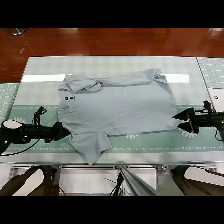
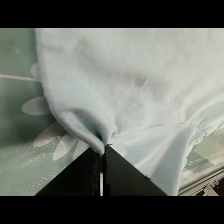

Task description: Fold the shirts.

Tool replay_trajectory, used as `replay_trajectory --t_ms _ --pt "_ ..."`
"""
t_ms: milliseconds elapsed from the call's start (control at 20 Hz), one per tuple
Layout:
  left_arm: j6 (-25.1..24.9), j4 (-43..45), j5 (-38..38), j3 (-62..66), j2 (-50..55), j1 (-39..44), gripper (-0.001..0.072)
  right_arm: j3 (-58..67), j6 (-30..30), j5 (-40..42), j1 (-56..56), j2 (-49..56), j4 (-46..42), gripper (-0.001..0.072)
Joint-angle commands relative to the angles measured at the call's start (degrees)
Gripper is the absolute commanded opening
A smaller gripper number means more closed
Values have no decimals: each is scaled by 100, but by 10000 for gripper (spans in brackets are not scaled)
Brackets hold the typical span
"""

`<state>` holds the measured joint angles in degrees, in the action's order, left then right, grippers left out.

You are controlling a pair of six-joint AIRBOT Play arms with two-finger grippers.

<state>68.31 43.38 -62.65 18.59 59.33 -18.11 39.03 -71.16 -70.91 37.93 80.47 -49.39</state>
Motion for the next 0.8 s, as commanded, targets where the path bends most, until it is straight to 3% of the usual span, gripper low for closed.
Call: replay_trajectory --t_ms 0,50,250,500,650,750 --pt "-11 -35 7 7 -4 4 23 170 -7 114 -485 7 9 160" --pt "-13 -44 7 7 -7 4 23 275 103 2 -553 7 48 21" --pt "-85 -693 -144 522 -11 -15 23 1311 170 -643 -721 -195 317 21" --pt "-868 -3912 2 3235 -157 26 23 4640 -328 -444 -1722 -643 686 21" --pt "-739 -3740 686 5445 -262 15 22 6872 -632 249 -2203 -916 343 21" --pt "63 -2479 935 6898 -321 -68 22 7960 -876 260 -2293 -1189 -422 21"
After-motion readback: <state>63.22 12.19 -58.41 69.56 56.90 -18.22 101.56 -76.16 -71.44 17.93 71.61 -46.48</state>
